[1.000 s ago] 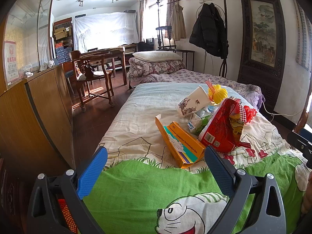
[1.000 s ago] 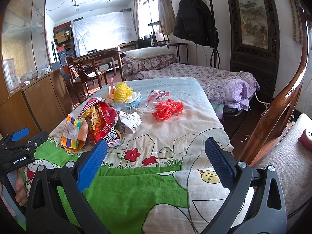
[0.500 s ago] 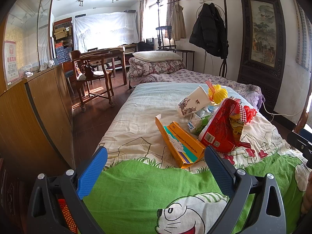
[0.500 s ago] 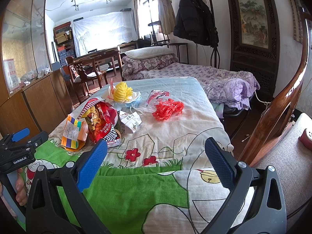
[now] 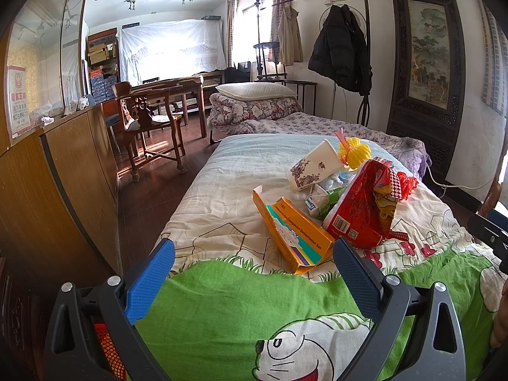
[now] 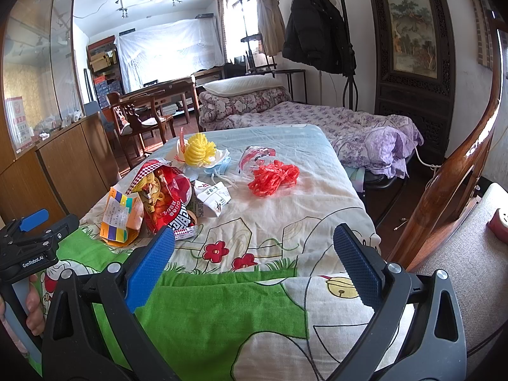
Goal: Collect trash
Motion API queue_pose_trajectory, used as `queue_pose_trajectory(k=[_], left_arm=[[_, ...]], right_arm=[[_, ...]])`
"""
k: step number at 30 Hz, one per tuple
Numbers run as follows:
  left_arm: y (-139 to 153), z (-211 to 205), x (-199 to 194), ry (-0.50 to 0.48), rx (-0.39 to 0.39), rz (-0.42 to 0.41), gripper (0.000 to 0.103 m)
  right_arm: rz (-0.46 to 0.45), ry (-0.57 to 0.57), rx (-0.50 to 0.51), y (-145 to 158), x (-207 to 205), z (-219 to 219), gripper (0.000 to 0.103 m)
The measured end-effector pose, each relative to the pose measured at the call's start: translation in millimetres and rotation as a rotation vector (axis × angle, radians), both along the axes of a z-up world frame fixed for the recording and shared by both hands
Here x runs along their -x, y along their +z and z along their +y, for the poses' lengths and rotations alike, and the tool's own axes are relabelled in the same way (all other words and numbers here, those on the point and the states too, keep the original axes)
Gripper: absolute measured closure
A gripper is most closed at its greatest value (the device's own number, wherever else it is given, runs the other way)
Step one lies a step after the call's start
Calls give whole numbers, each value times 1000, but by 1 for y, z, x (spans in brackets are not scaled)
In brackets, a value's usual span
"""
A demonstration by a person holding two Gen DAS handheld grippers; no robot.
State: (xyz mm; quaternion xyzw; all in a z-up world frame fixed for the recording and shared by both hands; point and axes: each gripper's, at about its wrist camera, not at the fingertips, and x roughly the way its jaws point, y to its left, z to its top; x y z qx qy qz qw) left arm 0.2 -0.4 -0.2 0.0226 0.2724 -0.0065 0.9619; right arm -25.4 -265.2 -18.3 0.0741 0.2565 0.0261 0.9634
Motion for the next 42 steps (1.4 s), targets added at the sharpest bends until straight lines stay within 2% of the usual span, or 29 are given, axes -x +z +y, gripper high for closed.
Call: queue_pose_trajectory(k=[26,29,34,36,39,42], left_arm=[[0,0,0,-1,5,2,6],[0,3,-2,-8,33,12,6],[0,16,-11,-28,126,44,6],[-1,17,-12,-40,141,61,6],[-2,12,-17,-67,155,152,6],[-7,-2,-38,-114,80,281,6]], right_arm=[[2,0,-3,0,0,-1,7],[2,0,-3,0,0,-1,7],[2,0,-5,0,0,-1,7],[2,0,-5,1,0,-1,7],[3,5,-8,0,-1,-1,7],[3,13,-17,-3,0,-1,7]])
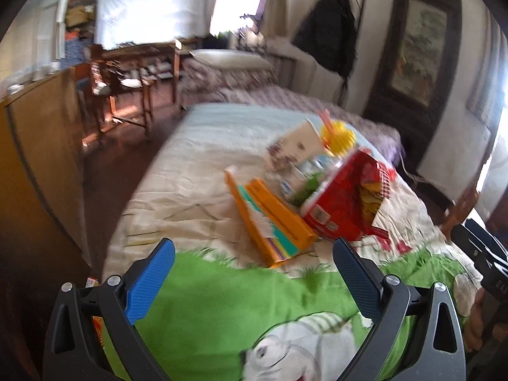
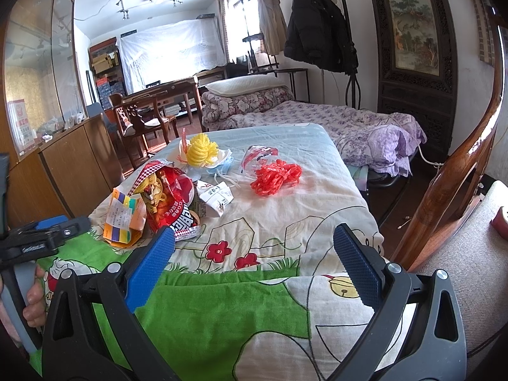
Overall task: Collect trash
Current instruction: 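Grasp the orange striped cardboard box with the left gripper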
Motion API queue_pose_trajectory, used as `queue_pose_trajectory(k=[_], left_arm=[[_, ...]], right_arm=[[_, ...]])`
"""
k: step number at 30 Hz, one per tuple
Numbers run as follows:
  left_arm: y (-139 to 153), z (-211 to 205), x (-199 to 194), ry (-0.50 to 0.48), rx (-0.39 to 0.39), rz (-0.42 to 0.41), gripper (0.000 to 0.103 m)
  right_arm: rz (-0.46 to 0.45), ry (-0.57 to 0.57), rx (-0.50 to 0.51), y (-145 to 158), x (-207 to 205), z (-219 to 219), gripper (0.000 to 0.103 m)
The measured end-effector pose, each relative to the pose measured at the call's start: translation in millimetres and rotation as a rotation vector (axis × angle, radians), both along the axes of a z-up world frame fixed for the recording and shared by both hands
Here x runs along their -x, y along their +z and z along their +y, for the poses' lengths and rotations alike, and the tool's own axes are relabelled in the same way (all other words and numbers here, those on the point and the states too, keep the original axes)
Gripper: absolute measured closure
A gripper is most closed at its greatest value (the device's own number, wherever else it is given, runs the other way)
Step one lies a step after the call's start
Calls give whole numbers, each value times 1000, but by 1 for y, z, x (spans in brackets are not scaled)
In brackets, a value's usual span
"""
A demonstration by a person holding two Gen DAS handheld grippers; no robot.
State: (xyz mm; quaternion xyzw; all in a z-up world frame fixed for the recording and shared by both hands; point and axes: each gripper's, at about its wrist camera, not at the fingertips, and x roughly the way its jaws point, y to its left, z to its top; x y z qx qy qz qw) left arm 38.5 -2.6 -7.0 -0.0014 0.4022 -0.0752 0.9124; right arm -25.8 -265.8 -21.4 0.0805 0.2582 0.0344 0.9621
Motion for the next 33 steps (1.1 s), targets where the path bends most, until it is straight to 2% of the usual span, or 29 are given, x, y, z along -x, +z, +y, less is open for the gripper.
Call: queue_pose_trajectory(k=[3,4,8,10,17,23,26,29,33], left_arm=[[-5,-15,-28,-11,-27,54,6],[-11,-20,-41,-17,-28,97,6],[-31,-27,-77,5,7,232,6],[-33,-28,-87,28,27,232,6],[-37,-28,-113,83,13,291,6],[-47,-21,-118,90,-23,309,9],[-43,-21,-112,78,-11,281,18],[-38,-19,-105,53,36,242,38],[-27,-17,-91,0,140,179,44]], right_arm=[[4,4,-19,-2,0,0,7],[5,5,-26,-2,0,-1,7],[14,11,-57,-2,1,-4,7],[18,14,-72,-2,1,-6,7],[28,19,-103,-2,2,-7,7],[30,19,-104,-1,2,-8,7],[31,19,-105,-1,2,-8,7],[32,19,-108,-1,2,-8,7],[34,19,-116,-1,2,-9,7]])
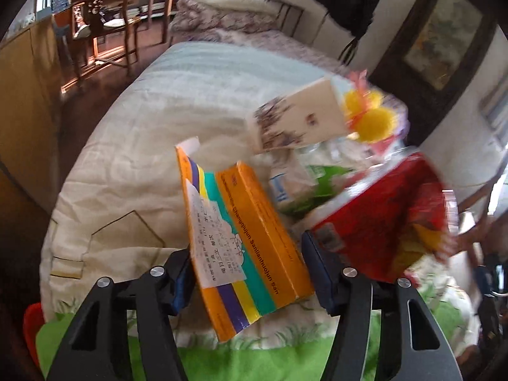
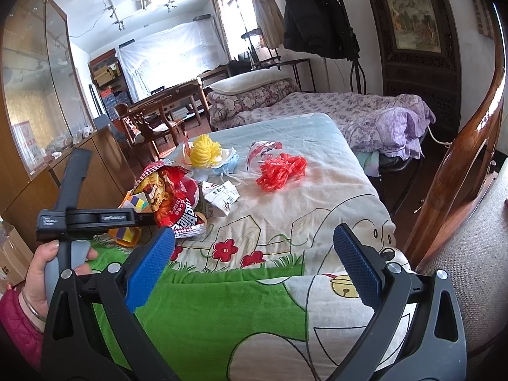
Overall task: Collect trash
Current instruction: 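Grasp the orange striped cardboard box with the left gripper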
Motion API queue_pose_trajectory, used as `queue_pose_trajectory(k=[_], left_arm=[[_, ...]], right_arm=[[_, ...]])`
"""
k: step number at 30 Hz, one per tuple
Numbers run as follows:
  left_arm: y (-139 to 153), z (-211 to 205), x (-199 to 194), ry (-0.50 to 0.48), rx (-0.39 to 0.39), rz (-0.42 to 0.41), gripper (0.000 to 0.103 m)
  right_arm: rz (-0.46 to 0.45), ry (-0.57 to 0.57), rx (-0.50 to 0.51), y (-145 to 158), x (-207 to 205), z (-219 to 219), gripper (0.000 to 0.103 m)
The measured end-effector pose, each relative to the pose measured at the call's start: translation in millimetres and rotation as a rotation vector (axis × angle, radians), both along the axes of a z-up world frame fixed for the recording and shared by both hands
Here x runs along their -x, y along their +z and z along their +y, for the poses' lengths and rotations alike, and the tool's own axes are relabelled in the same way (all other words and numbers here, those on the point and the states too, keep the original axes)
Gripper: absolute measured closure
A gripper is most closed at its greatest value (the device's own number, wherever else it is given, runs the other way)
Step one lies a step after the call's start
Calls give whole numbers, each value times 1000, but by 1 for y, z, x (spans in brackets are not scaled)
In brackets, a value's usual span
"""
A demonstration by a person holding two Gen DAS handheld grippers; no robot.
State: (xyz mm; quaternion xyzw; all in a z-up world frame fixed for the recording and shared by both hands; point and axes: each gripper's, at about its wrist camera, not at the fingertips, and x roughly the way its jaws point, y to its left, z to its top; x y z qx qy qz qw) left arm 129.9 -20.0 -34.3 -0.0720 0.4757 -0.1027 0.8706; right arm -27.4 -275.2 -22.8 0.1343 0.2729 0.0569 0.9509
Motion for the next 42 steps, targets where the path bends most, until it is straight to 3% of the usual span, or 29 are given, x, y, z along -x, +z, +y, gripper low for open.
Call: queue_pose_trajectory(k=[1,3,9,11,13,15,25,29,30,34,39,42], left_arm=[[4,0,4,-5,16,-26,56],[6,-1,10,-29,62,-47,69],[2,0,10,-36,94,-39,71],[1,-2,8,-33,76,-44,65],[1,-6,8,-35,47,-58,39],[4,-9,12,-26,9,-80,30],[-15,-28,-2,-12,-184,-7,15],[-22,-33,-7,-6,-256,19,14],[-23,-34,-7,-7,-268,19,14],[-21,-34,-4,-22,-273,-4,44],[-3,-17,7,-31,-123,-90,48],[7,-7,13,-28,-46,-114,66]], right_arm=[[1,0,-3,0,1,1,7],[3,0,-10,1,2,1,7],[4,-1,-12,2,2,2,7],[4,-1,-13,2,2,1,7],[4,-1,-13,2,2,1,7],[4,0,-13,2,2,2,7],[5,0,-14,2,2,1,7],[5,-1,-15,2,2,1,7],[5,-1,-16,2,2,2,7],[5,-1,-15,2,2,2,7],[6,-1,-18,2,2,1,7],[9,-2,-25,3,2,2,7]])
